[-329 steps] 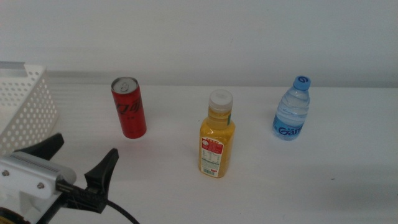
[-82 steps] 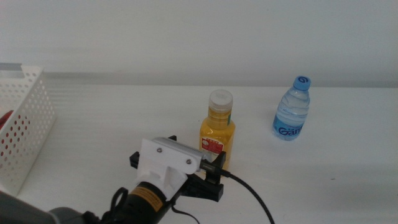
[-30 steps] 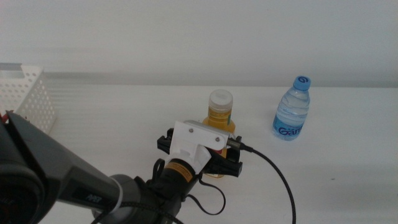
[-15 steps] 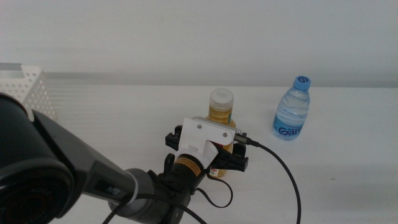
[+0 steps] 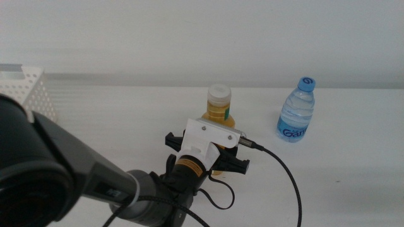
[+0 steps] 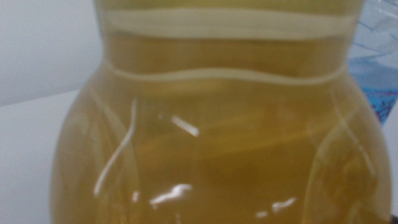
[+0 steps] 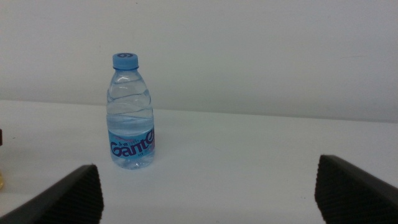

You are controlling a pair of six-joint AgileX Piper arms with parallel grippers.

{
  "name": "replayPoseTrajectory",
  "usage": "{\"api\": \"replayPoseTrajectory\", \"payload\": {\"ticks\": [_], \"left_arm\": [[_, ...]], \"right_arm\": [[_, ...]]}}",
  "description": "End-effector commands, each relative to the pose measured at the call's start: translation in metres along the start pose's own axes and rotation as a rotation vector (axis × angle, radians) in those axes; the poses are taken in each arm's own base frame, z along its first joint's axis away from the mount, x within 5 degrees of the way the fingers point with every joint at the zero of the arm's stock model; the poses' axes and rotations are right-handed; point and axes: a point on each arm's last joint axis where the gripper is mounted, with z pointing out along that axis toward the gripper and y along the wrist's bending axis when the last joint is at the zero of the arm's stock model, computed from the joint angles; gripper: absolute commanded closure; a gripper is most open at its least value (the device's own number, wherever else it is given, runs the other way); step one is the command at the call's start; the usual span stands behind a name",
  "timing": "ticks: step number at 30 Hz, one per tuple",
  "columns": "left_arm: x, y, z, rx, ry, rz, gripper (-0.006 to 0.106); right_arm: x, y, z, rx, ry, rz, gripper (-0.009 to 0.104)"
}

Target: Use arms to grab the bottles and put them into the dustbin to the left of the table.

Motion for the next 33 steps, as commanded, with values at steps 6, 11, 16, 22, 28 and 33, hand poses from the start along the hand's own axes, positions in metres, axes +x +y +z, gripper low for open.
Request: {"api": "replayPoseTrajectory", "payload": {"ticks": [6, 11, 16, 22, 28, 33], "left_arm": [[-0.043, 0.003, -0.038, -0.044, 0.037, 0.072, 0.102], [-0.071, 0.010, -0.079, -0.092, 0.123, 0.043, 0.102], [-0.092, 0.017, -0.119, -0.062, 0.233, 0.001, 0.102], [-0.117, 0.031, -0.155, -0.107, 0.259, 0.032, 0.102], [-0.126, 0.045, -0.169, -0.233, 0.243, -0.008, 0.102], [-0.127, 0.046, -0.171, -0.242, 0.237, -0.009, 0.102]], "right_arm": [[0.012, 0.001, 0.000, 0.010, -0.005, -0.015, 0.004], [0.012, 0.001, 0.000, 0.010, -0.005, -0.015, 0.004], [0.012, 0.001, 0.000, 0.010, -0.005, -0.015, 0.004], [0.012, 0.001, 0.000, 0.010, -0.005, -0.015, 0.004], [0.012, 0.001, 0.000, 0.010, -0.005, -0.015, 0.004], [0.012, 0.001, 0.000, 0.010, -0.005, -0.015, 0.004]]}}
